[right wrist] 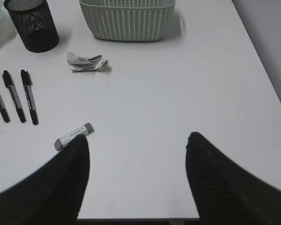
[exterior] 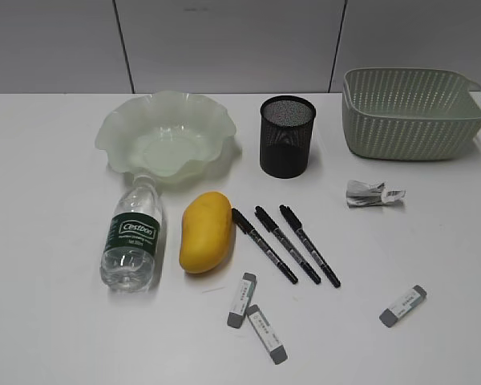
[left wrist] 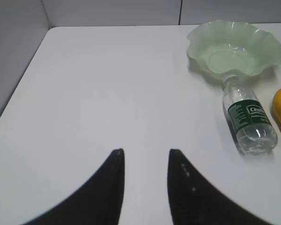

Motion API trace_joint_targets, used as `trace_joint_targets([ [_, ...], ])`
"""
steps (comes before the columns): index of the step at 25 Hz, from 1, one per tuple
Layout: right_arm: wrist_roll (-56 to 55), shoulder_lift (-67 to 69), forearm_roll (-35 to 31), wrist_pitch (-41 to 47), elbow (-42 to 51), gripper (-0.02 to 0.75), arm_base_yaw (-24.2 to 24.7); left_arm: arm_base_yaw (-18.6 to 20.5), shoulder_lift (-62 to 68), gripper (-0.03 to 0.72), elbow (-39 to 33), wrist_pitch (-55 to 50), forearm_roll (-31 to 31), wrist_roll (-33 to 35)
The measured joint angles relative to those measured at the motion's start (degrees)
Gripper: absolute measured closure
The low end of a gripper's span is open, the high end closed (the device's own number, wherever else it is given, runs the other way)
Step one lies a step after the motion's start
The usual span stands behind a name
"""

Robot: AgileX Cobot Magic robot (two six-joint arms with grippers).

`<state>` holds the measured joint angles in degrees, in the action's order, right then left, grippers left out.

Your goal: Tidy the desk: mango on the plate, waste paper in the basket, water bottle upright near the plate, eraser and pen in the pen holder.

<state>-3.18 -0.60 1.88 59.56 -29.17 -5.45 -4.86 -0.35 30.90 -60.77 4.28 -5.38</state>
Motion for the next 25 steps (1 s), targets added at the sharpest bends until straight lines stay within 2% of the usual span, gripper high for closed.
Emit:
trace_joint_targets([
  [25, 0.0, 0.0, 0.0, 0.0, 0.0, 0.227, 0.0, 0.0, 0.0, 0.451, 0.0, 0.0, -0.1, 0.0],
])
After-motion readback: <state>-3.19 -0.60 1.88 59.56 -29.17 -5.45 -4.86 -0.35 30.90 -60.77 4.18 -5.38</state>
